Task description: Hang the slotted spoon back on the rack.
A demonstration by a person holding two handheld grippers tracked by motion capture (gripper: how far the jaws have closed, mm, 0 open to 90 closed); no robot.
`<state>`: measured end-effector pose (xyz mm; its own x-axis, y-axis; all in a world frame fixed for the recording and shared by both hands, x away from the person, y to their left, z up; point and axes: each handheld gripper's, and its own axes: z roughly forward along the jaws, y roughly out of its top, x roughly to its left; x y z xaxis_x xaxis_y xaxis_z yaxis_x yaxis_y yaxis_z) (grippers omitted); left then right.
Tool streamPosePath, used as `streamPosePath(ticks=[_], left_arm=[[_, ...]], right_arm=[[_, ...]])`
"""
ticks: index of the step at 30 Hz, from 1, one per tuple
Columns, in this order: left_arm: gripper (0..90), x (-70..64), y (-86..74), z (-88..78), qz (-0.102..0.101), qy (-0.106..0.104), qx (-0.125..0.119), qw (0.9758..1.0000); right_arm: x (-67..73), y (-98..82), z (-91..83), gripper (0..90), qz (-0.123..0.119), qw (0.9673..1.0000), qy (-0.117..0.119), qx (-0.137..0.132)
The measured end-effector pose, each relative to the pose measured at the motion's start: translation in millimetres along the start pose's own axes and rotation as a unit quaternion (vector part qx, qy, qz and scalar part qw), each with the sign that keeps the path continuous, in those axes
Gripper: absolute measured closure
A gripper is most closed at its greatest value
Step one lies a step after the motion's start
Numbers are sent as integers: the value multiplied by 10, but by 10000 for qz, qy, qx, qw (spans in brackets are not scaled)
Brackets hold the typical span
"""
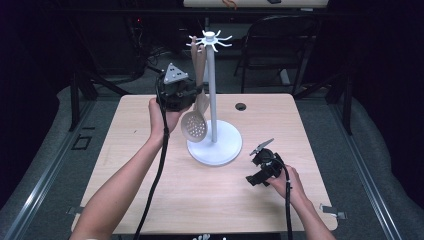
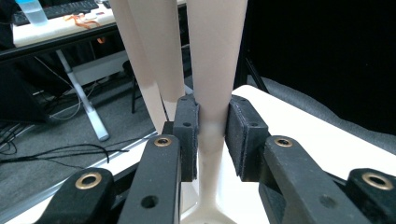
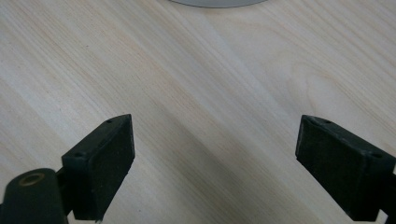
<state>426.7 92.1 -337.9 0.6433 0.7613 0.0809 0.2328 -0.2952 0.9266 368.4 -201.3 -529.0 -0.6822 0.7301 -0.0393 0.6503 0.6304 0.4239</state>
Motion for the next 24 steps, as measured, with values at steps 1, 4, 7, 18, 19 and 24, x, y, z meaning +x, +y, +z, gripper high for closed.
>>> streamPosePath(ticks=[1,4,7,18,19,24], left_arm=[[748,-5,3,3,29,13,13,10000],[744,-8,12,18,76,46,37,10000],[739,-1,10,37,68,54,27,10000],[459,-23,-49,-22,-134,75,-28,9999],[434,-20,-58,-35,-123,71,-17,9999],[342,-6,-117,-141,-134,30,28,9999]], right_arm=[[0,1,0,114,-4,10000,6,4],[4,1,4,114,3,10000,13,6],[11,6,0,114,10,10000,31,36],[4,-2,1,115,-20,10000,0,-31],[6,3,-4,114,-30,10000,3,1],[8,0,-4,114,18,10000,-28,-44]])
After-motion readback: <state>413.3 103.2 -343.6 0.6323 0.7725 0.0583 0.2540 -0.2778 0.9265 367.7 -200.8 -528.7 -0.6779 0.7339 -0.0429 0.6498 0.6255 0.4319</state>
